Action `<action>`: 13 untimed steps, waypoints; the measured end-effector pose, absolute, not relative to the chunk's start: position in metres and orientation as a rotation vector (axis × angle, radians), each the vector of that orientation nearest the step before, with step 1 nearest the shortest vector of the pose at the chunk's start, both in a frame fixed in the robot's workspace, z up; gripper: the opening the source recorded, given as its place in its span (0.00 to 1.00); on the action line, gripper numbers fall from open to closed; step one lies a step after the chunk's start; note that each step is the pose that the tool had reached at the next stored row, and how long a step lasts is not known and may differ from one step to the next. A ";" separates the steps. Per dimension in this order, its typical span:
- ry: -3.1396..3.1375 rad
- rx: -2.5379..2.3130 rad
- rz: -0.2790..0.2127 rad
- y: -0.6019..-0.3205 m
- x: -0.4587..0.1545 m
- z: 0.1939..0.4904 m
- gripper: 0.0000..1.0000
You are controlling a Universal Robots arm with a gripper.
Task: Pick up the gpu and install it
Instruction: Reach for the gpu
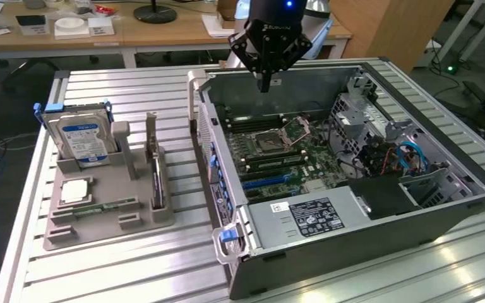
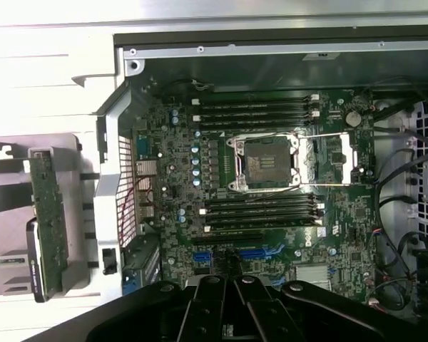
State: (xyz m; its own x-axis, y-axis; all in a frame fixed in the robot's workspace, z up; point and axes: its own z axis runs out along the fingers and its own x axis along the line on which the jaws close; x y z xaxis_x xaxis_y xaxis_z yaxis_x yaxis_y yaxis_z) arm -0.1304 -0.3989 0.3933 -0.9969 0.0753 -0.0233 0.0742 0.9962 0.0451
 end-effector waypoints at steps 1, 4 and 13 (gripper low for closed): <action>3.114 0.117 0.069 -0.399 -0.132 0.393 0.10; 3.114 0.117 0.069 -0.399 -0.134 0.393 0.10; 3.114 0.117 0.069 -0.399 -0.140 0.393 0.10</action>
